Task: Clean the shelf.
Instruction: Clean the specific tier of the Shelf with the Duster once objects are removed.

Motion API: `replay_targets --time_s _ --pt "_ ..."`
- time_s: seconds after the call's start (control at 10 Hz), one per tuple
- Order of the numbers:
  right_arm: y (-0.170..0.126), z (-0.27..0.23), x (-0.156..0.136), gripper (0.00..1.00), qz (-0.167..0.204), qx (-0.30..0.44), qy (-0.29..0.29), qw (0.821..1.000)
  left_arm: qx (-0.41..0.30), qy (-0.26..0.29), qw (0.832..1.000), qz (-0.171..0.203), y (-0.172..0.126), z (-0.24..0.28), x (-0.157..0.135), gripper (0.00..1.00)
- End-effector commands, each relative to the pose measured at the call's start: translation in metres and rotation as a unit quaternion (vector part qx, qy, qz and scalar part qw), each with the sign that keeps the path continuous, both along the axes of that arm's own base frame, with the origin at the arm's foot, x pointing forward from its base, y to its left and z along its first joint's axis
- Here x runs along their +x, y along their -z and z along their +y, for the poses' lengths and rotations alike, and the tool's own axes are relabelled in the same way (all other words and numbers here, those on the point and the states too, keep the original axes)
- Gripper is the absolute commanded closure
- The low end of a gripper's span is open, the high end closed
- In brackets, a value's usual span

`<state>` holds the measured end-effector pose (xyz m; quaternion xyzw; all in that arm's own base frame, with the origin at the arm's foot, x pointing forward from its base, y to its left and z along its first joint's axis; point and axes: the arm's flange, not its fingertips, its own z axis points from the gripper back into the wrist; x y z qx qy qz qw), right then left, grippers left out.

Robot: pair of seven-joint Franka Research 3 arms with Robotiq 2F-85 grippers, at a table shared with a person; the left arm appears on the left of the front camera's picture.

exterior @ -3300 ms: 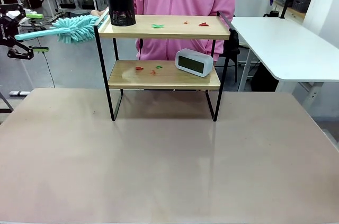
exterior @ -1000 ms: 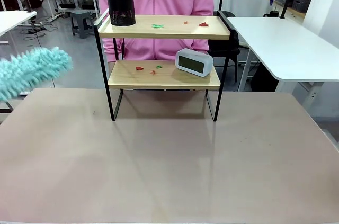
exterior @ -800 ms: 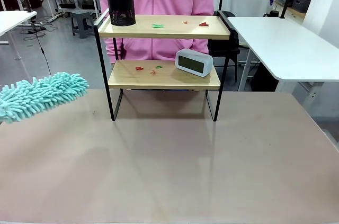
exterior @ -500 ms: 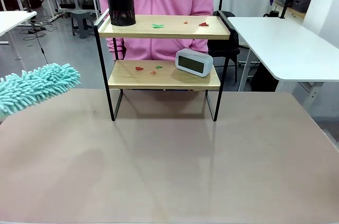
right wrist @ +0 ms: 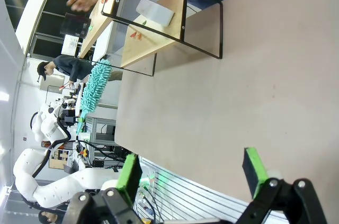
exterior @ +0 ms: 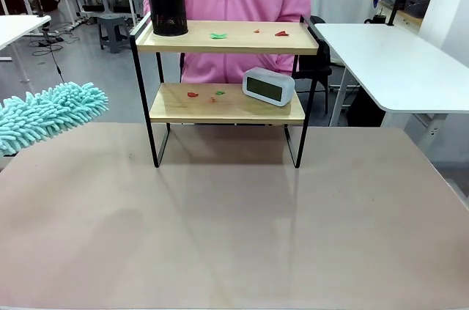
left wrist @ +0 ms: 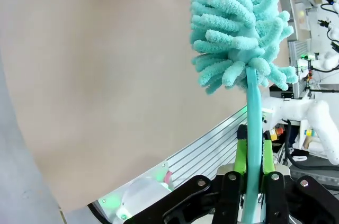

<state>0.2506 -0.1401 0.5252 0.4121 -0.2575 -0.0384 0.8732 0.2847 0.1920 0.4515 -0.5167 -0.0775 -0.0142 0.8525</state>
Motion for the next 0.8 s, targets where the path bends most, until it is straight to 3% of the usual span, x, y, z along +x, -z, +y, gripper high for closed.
replay_targets --time_s 0.0,0.6,0.7 --pt "-0.0009 -0.0021 0.0012 0.0 -0.016 0.007 -0.007 1.0 -0.015 -0.004 1.0 -0.001 -0.0036 0.0001 0.0011 1.0" --pt "-0.0009 -0.0021 0.0012 0.0 -0.016 0.007 -0.007 1.0 -0.015 -0.004 1.0 -0.001 -0.0036 0.0001 0.0011 1.0" --pt "-0.0009 -0.0021 0.0012 0.0 -0.016 0.007 -0.007 1.0 0.0 0.0 1.0 0.0 0.0 0.0 0.0 0.88"
